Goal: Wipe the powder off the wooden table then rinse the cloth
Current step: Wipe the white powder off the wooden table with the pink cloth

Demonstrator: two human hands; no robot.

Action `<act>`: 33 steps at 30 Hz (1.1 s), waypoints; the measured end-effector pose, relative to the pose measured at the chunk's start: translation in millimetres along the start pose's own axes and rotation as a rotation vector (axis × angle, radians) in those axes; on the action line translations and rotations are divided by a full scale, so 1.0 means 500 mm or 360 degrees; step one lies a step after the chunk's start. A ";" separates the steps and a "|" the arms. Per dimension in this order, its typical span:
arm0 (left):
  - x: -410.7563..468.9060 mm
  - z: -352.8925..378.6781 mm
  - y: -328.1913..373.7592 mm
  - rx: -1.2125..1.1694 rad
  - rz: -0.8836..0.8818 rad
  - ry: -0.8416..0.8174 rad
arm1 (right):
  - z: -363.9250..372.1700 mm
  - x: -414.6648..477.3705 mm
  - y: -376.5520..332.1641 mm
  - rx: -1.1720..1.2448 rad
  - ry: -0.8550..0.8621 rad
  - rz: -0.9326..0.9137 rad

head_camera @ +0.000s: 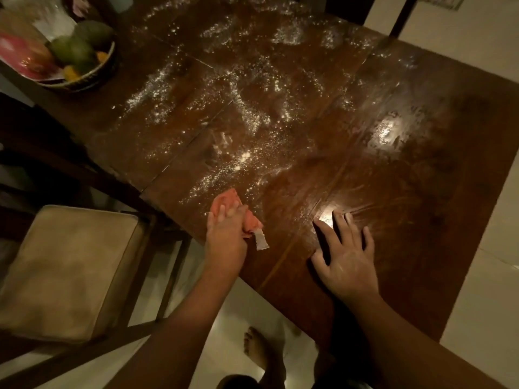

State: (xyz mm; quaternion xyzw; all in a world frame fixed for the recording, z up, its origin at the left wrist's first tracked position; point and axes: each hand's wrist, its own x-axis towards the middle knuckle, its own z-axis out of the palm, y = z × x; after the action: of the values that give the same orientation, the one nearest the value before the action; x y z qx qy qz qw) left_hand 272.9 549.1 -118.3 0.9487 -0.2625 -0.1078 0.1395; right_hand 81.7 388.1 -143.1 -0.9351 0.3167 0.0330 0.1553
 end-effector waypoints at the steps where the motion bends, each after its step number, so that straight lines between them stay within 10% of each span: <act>1: 0.002 0.006 0.007 0.0164 0.0078 -0.0079 | -0.001 0.001 -0.002 0.0027 0.0003 0.0017; 7: -0.041 -0.012 -0.021 -0.0024 0.0694 -0.0475 | -0.005 -0.001 -0.008 0.0094 0.0045 0.0067; 13: 0.046 0.008 0.016 -0.0274 0.0172 -0.0145 | -0.004 0.002 -0.011 0.0103 0.0069 0.0092; 19: 0.030 0.038 0.025 -0.0166 0.1147 -0.0466 | -0.001 0.004 -0.008 0.0092 0.0093 0.0104; 27: 0.149 0.043 0.103 -0.0199 0.0408 -0.0183 | 0.003 0.014 -0.005 0.0053 0.0129 0.0149; 33: 0.096 0.045 0.074 -0.0287 0.1138 -0.0428 | 0.009 0.020 -0.002 0.0031 0.0159 0.0168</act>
State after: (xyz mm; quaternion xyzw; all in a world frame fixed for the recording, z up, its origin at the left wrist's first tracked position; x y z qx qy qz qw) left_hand 289.5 488.8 -133.6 0.7587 -0.5819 -0.1985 0.2154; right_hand 90.4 384.7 -148.6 -0.9161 0.3731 -0.0087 0.1466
